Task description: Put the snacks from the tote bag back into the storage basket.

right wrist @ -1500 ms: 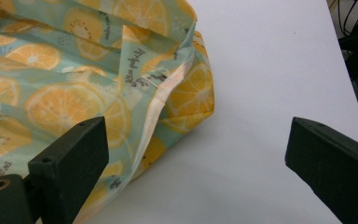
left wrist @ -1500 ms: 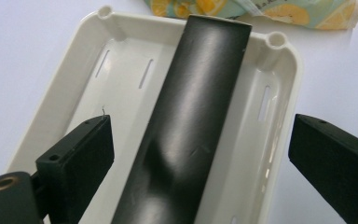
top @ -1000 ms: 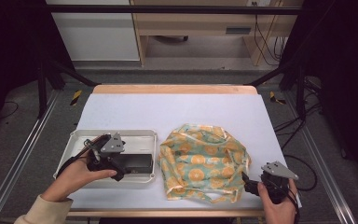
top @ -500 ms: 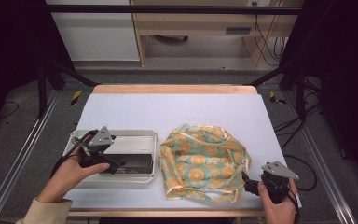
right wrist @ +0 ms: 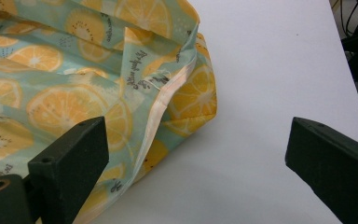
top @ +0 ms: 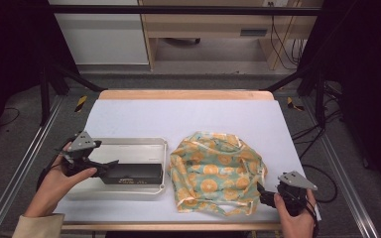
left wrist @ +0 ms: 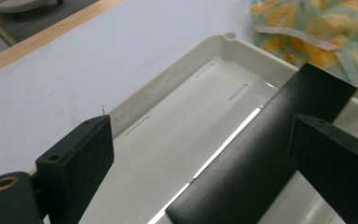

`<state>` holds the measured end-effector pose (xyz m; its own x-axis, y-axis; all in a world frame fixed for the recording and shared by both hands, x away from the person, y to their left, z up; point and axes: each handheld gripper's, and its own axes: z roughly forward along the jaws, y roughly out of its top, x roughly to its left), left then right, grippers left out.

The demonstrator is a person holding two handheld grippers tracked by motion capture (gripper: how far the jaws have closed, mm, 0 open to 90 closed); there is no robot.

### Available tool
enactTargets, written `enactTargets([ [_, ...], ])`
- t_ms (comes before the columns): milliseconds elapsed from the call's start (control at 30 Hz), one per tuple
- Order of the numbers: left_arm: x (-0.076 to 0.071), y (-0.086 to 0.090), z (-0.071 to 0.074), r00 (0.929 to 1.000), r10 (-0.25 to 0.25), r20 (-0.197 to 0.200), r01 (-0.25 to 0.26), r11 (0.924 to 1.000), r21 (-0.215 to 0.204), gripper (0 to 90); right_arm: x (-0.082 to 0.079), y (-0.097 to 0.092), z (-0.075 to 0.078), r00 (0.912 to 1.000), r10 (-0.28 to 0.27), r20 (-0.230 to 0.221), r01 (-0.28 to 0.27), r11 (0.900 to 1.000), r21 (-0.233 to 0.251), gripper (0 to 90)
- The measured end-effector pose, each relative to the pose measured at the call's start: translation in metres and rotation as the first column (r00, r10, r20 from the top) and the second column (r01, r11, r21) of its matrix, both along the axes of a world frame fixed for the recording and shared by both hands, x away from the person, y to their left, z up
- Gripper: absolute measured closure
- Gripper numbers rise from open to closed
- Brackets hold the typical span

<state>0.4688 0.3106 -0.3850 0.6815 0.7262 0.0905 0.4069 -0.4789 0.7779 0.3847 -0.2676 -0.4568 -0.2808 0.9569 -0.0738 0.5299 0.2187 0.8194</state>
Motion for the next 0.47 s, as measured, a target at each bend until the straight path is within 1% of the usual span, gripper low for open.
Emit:
enactTargets([
  [33,0.001,0.006,-0.002,0.9992,0.040,0.006,-0.040,0.9991,-0.014,7.3,0.000,0.000,0.000,1.0000,0.000,0.000,0.000,1.0000,0.000,6.3],
  [67,0.001,0.009,-0.003,0.9980,0.062,0.011,-0.062,0.9980,-0.012,7.4,0.000,0.000,0.000,1.0000,0.000,0.001,0.000,1.0000,-0.001,6.3],
  [100,0.002,0.013,-0.005,0.9950,0.099,0.017,-0.098,0.9951,-0.003,7.5,0.000,0.000,0.000,1.0000,0.000,0.000,0.000,1.0000,0.003,6.3],
  [133,0.003,0.016,-0.006,0.9920,0.125,0.021,-0.125,0.9922,0.002,7.7,0.000,0.000,0.000,1.0000,0.001,0.000,-0.001,1.0000,0.000,6.3],
  [167,0.003,0.019,-0.007,0.9901,0.139,0.019,-0.139,0.9903,0.002,7.7,0.000,0.000,0.000,1.0000,0.001,-0.001,-0.001,1.0000,0.000,6.3],
  [267,0.004,0.027,-0.011,0.9820,0.188,0.020,-0.188,0.9820,-0.023,7.7,0.000,0.000,0.000,1.0000,0.003,0.001,-0.003,1.0000,0.000,6.3],
  [300,0.005,0.030,-0.013,0.9781,0.206,0.026,-0.206,0.9781,-0.034,7.8,0.000,0.000,0.000,1.0000,0.003,0.001,-0.003,1.0000,0.000,6.3],
  [400,0.006,0.035,-0.016,0.9699,0.241,0.033,-0.240,0.9703,-0.030,8.1,0.000,0.000,0.000,1.0000,0.001,0.000,-0.001,1.0000,0.000,6.3],
  [433,0.006,0.036,-0.018,0.9669,0.252,0.038,-0.251,0.9673,-0.036,8.1,0.000,0.000,0.000,1.0000,0.001,0.000,-0.001,1.0000,0.000,6.3],
  [467,0.006,0.036,-0.018,0.9662,0.256,0.033,-0.254,0.9663,-0.041,8.1,0.000,0.000,0.000,1.0000,0.002,0.000,-0.002,1.0000,-0.001,6.3],
])
